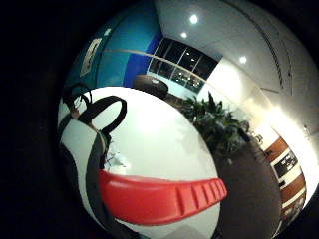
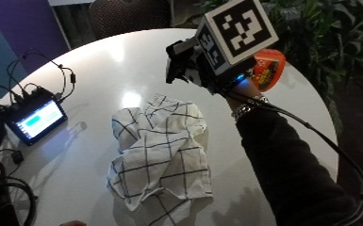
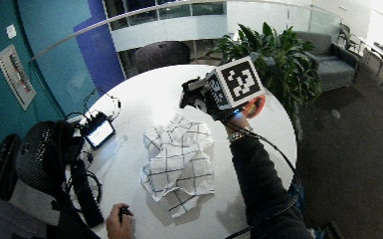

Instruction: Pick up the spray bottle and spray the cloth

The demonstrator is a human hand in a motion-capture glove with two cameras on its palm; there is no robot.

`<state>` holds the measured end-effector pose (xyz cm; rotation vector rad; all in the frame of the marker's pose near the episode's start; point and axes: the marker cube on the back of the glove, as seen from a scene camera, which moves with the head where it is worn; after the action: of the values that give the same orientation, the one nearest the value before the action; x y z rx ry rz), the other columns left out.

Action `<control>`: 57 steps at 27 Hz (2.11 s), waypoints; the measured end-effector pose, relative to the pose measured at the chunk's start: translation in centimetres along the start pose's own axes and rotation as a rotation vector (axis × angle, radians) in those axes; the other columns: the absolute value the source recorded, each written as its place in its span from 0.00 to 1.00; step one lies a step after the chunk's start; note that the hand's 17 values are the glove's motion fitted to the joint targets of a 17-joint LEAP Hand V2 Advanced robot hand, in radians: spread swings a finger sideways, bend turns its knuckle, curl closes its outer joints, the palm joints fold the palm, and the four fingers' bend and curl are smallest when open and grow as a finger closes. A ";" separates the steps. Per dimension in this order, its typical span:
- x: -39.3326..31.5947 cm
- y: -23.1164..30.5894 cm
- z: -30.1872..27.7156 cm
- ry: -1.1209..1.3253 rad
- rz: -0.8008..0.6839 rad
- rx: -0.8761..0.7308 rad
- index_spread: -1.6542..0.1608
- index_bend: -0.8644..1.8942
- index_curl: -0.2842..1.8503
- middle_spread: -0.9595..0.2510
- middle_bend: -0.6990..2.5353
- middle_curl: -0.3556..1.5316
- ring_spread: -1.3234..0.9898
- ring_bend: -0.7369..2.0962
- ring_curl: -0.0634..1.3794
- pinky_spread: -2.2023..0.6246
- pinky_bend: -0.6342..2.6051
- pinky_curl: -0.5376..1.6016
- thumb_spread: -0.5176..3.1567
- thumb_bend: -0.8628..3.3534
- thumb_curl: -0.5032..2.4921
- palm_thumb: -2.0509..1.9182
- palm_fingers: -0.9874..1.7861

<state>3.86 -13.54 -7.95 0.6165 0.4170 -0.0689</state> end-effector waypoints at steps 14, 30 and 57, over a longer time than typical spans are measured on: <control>-1.7 -1.0 1.1 0.369 -0.392 -0.142 0.77 0.43 0.38 0.62 0.38 0.46 0.48 0.50 0.37 0.68 0.38 0.47 0.27 0.20 0.41 0.75 0.86; -3.8 -1.6 1.9 0.405 -0.508 -0.125 0.76 0.42 0.39 0.62 0.38 0.46 0.48 0.50 0.37 0.68 0.38 0.47 0.27 0.20 0.41 0.74 0.86; -9.8 -0.7 -1.3 -1.160 0.565 0.151 0.76 0.41 0.39 0.62 0.38 0.46 0.48 0.50 0.37 0.68 0.38 0.47 0.28 0.20 0.42 0.75 0.85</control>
<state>-5.66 -13.93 -5.38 0.7206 -0.8927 0.0871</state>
